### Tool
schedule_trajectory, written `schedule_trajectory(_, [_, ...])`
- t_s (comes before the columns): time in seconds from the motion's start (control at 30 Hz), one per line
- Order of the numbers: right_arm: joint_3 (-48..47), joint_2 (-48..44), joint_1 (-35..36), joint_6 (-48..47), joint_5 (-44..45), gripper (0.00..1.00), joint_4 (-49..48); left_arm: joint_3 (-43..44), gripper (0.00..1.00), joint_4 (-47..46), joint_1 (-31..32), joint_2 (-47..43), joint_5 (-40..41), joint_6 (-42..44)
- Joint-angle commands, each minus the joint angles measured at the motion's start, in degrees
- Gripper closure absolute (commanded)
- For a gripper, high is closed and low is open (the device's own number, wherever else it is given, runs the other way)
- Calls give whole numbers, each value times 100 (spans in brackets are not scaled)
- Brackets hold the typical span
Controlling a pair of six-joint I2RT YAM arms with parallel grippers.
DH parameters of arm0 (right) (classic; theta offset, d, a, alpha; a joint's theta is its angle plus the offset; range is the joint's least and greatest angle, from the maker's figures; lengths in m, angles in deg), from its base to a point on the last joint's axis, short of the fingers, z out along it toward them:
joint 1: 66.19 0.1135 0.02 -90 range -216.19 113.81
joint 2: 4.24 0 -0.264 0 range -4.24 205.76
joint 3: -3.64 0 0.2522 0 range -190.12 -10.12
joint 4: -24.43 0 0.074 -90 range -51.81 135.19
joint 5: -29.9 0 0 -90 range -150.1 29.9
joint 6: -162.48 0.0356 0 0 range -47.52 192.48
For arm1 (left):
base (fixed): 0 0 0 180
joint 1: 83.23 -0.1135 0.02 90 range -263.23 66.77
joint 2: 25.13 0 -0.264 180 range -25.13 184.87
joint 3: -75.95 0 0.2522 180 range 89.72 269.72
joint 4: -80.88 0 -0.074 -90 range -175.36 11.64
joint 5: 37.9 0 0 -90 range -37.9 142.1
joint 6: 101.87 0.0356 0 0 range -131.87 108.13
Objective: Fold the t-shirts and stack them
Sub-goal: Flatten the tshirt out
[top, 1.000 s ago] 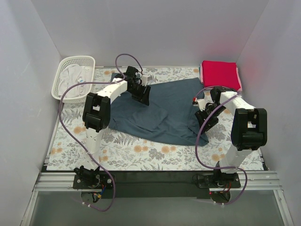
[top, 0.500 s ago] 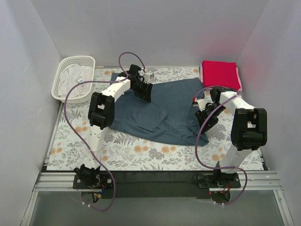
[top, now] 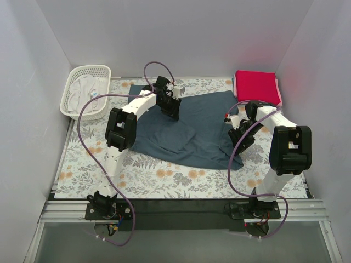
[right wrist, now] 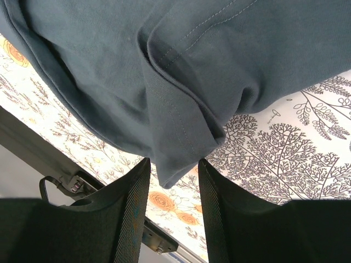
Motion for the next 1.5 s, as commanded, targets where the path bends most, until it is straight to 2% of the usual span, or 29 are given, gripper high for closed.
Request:
schedule_trajectory(0.0, [-72,5,-65,-29,13,54,22,106,76,75,18,-252,-58,27])
schedule_trajectory(0.2, [-125,-73,-144,-38,66,57,30,-61,100,136,9,-568,-32,80])
schedule_trajectory(0.37, [-177,-82,-197,-47,83,60,39,-562,100,181,9,-1226,-49,238])
schedule_trajectory(0.5, [-274,40,-197,67,-66,41,39,-948,100,224,18,-1535,-93,326])
schedule_trajectory(0.67, [-485,260,-197,164,-356,42,83,-976,100,251,9,-1641,-155,300])
schedule_trajectory(0.77, [-529,409,-197,164,-400,49,109,-958,100,260,18,-1667,-199,291])
schedule_trajectory(0.87, [-529,506,-197,156,-409,62,145,-958,100,356,18,-1772,-295,335])
schedule_trajectory(0.97, [-520,454,-197,112,-339,81,189,-1124,100,558,9,-2088,-366,509])
schedule_trajectory(1.0, [-512,367,-197,112,-321,96,206,-1212,100,741,18,-2203,-470,589])
schedule_trajectory(1.07, [-529,252,-389,103,-269,99,224,-1466,100,892,9,-2677,-506,782])
schedule_trajectory(1.3, [-328,-555,-1110,-327,-40,99,434,-3600,100,1611,-8,-4452,-726,1687])
schedule_trajectory(1.47, [577,-1022,-1287,-723,513,99,479,-4569,100,2718,1,-5516,-1025,2917])
